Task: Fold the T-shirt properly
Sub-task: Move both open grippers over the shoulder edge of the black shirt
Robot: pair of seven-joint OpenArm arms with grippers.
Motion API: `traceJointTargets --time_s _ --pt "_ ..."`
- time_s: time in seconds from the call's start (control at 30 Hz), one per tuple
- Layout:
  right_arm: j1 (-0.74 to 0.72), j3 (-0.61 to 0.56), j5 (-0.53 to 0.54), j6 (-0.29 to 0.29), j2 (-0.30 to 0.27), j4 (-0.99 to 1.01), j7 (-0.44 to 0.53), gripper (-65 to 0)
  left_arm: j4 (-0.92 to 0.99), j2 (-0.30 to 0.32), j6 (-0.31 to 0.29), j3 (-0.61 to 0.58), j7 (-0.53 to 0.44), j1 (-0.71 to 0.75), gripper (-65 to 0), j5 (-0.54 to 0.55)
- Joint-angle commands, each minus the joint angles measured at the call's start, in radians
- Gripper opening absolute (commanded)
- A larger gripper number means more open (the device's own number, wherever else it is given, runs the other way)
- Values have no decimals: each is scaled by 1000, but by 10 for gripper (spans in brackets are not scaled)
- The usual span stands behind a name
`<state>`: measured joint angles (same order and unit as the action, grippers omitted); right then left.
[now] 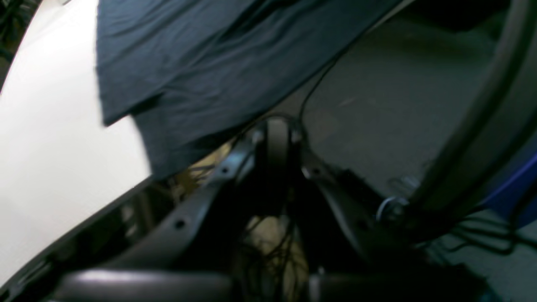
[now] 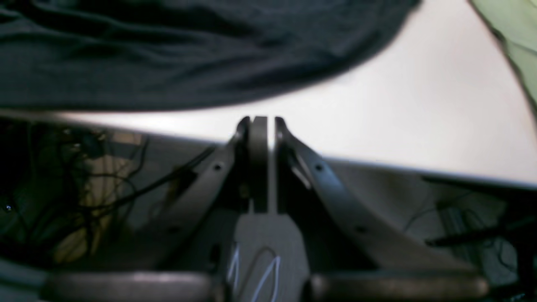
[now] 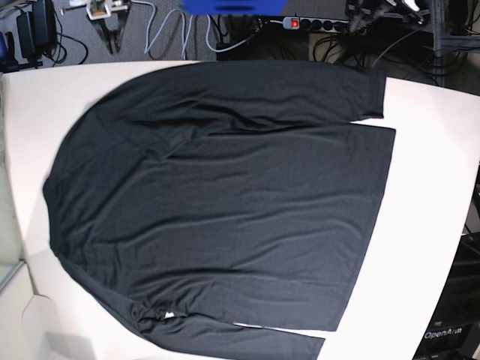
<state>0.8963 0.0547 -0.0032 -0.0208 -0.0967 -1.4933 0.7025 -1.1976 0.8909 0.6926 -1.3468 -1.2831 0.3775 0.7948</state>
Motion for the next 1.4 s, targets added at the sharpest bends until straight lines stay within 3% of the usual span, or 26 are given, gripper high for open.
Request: traceJointTargets --time_s 0.0,0.2,0.37,0.47,0.6,0.67,0.73,0.93,1.37 --pt "19 0 2 8 -4 -30 7 -650 -6 29 6 -7 -30 -7 -650 -4" --pt "14 -17 2 8 -4 -112 -105 -650 -6 63 6 -3 -30 -36 -650 22" --pt "8 -17 2 8 -4 -115 -109 -648 -6 76 6 -4 -30 -61 -650 24" --pt "-6 -16 2 8 -4 -109 -109 -606 -49 81 6 -3 -30 -76 -638 47" --pt "-9 -16 2 8 -4 -109 -111 -541 -81 90 6 -3 -30 -99 -511 91" --pt "-9 -16 2 8 -4 -109 -111 -528 -97 92 6 -4 -30 -111 -423 97" --pt "-9 -16 2 8 -4 -109 -111 -526 -107 92 6 -4 -30 -119 -375 100" --pt "-12 -14 2 8 -7 -109 -111 -525 -138 92 6 -4 -28 -145 -368 110" --pt "-15 -11 2 8 -8 -108 -111 -525 -183 73 6 -6 -28 -145 -366 301"
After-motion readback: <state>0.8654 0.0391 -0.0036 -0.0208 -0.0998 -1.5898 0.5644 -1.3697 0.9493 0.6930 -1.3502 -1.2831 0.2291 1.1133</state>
